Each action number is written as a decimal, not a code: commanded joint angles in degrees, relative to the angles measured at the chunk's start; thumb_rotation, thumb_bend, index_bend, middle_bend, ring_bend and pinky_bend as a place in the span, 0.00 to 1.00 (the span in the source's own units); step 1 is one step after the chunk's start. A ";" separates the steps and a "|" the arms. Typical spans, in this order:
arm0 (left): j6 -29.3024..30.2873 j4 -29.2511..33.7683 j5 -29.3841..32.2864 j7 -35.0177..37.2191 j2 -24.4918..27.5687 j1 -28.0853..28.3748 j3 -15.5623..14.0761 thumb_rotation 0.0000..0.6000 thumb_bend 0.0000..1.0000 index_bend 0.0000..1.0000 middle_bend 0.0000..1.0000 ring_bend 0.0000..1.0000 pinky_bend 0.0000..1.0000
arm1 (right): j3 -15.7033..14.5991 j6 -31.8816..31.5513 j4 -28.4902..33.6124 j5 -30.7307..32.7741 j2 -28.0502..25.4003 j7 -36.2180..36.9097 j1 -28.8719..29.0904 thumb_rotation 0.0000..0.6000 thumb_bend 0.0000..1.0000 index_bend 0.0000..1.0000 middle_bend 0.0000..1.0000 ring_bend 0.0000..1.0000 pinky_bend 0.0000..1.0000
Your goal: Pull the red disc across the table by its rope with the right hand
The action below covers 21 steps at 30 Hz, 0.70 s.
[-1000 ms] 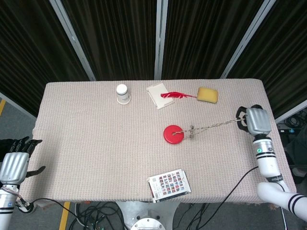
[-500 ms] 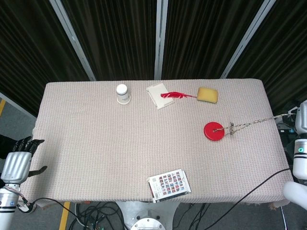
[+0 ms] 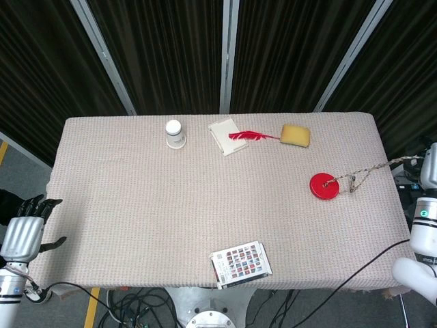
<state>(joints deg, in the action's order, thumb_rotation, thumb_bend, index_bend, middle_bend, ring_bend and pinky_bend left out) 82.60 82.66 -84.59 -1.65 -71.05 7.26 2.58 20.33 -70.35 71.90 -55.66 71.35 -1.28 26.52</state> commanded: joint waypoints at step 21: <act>0.03 -0.11 0.03 0.19 -0.13 0.00 -0.02 1.00 0.00 0.20 0.22 0.10 0.14 | -7.65 14.55 21.93 -10.45 -7.44 -0.19 4.24 1.00 0.00 0.00 0.00 0.00 0.00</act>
<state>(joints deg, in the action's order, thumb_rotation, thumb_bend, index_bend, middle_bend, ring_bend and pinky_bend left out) 82.62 82.54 -84.55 -1.46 -71.18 7.26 2.54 13.55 -54.84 92.45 -65.05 65.29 -2.25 31.44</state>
